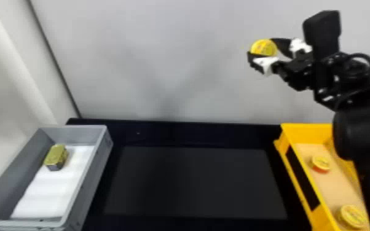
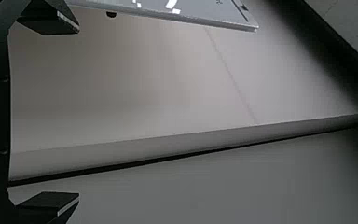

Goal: Pick up the round yellow can and place it in the yellow rectangular box

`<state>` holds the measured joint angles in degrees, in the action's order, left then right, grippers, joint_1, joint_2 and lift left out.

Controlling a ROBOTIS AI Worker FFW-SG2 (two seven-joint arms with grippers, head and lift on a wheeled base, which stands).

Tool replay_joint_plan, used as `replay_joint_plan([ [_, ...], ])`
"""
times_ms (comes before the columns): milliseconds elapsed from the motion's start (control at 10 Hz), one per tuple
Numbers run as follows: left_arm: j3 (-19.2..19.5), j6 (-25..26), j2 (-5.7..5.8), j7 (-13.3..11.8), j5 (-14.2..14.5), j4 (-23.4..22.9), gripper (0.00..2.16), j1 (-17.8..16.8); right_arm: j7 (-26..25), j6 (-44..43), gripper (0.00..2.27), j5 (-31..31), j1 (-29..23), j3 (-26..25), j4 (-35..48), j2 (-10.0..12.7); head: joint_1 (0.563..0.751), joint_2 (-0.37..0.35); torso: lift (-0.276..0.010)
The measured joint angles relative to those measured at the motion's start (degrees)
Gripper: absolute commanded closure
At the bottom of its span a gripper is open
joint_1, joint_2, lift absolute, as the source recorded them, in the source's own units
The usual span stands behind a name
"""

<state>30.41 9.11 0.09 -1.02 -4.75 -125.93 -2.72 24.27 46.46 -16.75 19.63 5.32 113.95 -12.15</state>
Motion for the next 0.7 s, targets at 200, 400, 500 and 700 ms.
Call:
replay_joint_plan([
  [200, 0.5, 0.2, 0.0, -0.1, 0.0, -0.3, 0.03, 0.1, 0.0, 2.3, 0.74, -3.2, -2.5, -3.1, 4.6, -0.3, 0.684, 0.014, -0.055],
  [400, 0.9, 0.5, 0.0, -0.4, 0.0, -0.6, 0.03, 0.2, 0.0, 4.2, 0.74, -6.3, -5.2, -7.3, 8.9, -0.8, 0.684, 0.014, -0.055],
  [500, 1.1, 0.6, 0.0, -0.5, -0.1, -0.7, 0.03, 0.2, 0.2, 4.6, 0.74, -7.4, -6.5, -9.7, 10.5, -1.4, 0.684, 0.014, -0.055],
  [700, 1.3, 0.7, 0.0, -0.5, -0.1, -0.9, 0.03, 0.3, 1.3, 3.8, 0.74, -8.4, -9.2, -14.5, 11.6, -3.1, 0.684, 0.014, -0.055],
])
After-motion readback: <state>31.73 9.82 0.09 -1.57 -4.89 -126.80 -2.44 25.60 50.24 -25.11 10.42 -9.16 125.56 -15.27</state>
